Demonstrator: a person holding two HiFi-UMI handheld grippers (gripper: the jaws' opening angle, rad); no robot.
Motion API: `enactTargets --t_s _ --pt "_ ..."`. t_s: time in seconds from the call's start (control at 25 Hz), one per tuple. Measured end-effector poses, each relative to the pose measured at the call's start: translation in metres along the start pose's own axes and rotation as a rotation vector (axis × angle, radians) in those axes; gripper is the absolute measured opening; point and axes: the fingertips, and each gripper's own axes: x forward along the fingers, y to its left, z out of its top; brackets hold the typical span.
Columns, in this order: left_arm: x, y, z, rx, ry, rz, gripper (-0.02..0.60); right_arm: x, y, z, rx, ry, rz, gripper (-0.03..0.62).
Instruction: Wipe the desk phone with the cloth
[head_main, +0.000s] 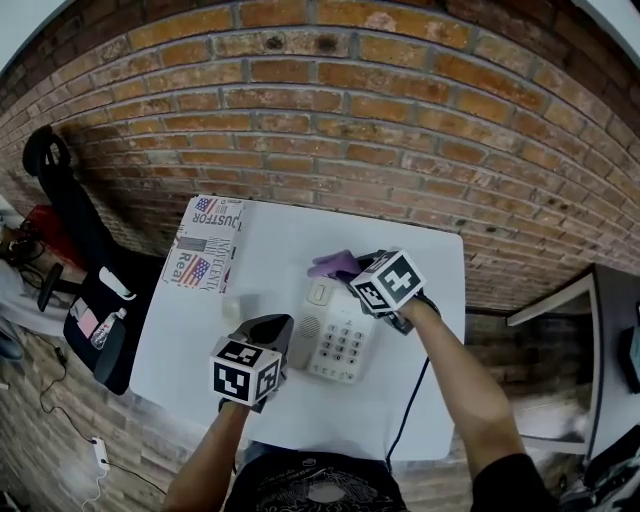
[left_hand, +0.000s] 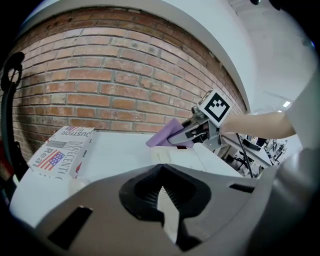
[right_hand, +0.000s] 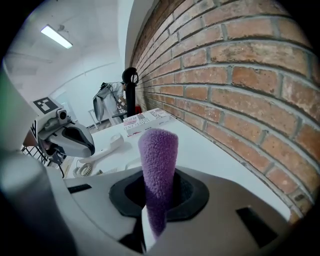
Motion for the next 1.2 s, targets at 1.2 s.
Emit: enactTargets --t_s 1.2 --pt "0.024 -0.059 0.027 0.079 -0.01 -0.072 0.006 -0.093 -0.037 -0.063 0.165 -0.113 -0.166 0.046"
